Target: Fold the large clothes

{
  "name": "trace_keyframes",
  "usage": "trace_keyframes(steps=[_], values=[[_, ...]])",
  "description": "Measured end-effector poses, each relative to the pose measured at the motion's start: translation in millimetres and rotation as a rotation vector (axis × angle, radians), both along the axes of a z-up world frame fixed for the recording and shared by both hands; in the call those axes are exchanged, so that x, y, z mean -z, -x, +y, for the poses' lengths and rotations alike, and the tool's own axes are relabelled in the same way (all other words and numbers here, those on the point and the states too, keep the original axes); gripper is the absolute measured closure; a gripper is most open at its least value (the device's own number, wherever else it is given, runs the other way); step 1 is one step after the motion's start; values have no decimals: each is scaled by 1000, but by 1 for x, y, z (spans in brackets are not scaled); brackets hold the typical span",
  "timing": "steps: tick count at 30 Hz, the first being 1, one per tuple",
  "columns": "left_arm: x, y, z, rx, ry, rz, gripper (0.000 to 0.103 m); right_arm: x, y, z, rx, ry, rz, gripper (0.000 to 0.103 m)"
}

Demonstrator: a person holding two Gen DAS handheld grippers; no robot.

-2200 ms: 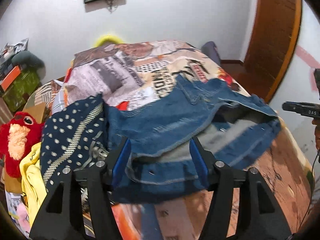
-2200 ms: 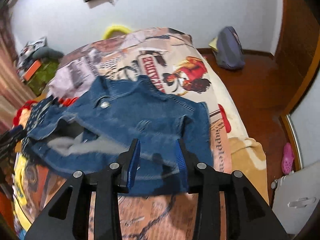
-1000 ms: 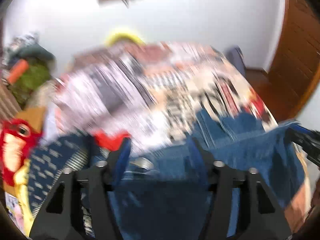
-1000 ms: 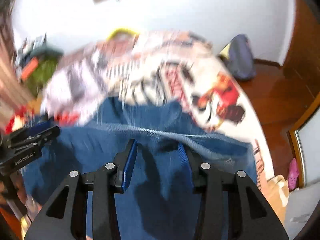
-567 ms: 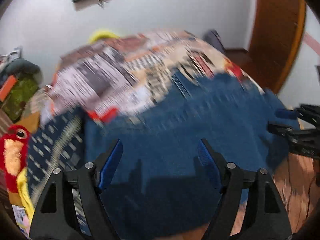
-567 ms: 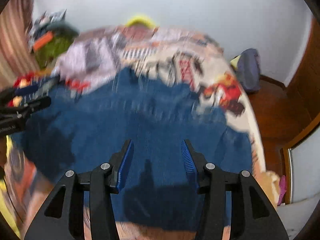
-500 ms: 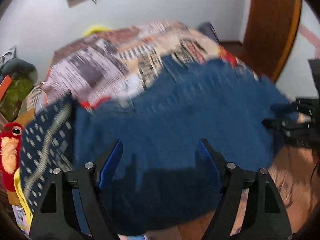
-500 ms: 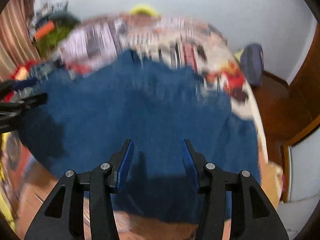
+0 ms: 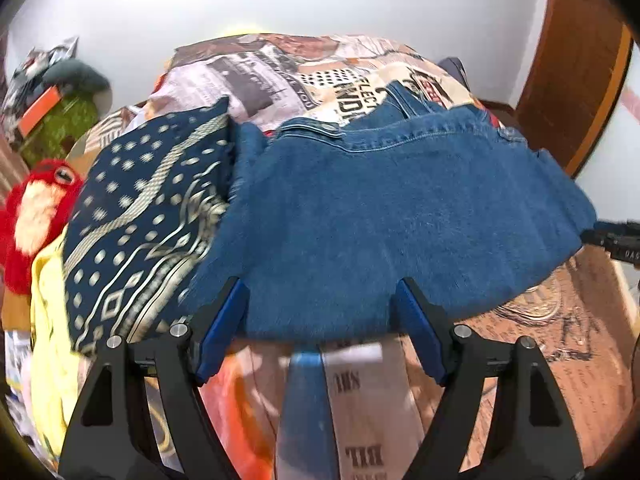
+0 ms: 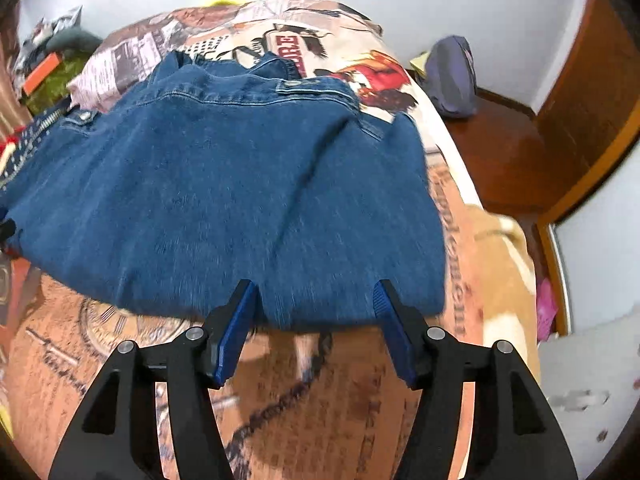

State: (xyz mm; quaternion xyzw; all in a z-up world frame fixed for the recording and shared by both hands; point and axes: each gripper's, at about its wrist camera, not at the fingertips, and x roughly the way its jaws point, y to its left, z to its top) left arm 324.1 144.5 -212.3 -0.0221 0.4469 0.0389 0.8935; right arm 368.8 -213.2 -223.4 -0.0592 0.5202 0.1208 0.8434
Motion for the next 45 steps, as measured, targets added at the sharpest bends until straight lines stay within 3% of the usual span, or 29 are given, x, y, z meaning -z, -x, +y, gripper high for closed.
trace_keyframes(steps=[3, 6, 11, 17, 22, 24, 28, 30, 33, 36, 38, 41, 43, 45], values=[[-9, 15, 8, -68, 0, -22, 26, -9, 11, -5, 26, 10, -19, 46], [-14, 31, 18, -97, 59, -52, 25, -20, 20, -9, 33, -4, -44, 46], [9, 38, 31, -122, 330, 11, 24, -34, 29, -9, 28, -40, -75, 46], [35, 16, 17, -95, 504, 46, 24, -34, 32, -4, 18, -63, -80, 46], [60, -17, 24, -173, 662, 68, 25, -26, 29, 1, 10, -62, -61, 46], [66, -32, 24, -203, 702, 89, 30, -24, 30, 1, 14, -60, -53, 46], [54, -51, 12, -237, 644, 90, 30, -18, 26, 2, 26, -78, -33, 46], [40, -48, 8, -225, 632, 52, 31, -16, 26, 3, 28, -81, -29, 46], [15, -38, 6, -194, 649, -28, 41, -13, 25, 4, 25, -81, -25, 46], [-2, -34, 3, -172, 590, -79, 42, -11, 24, 6, 26, -79, -20, 46], [0, -41, 4, -181, 552, -68, 42, -10, 24, 8, 27, -85, -16, 46], [23, -64, 16, -283, 513, -6, 42, -9, 26, 10, 28, -98, -10, 46], [35, -66, 26, -326, 544, 3, 54, -10, 29, 12, 19, -99, -8, 46], [37, -70, 27, -329, 525, 22, 63, -12, 32, 15, 11, -90, -11, 46]])
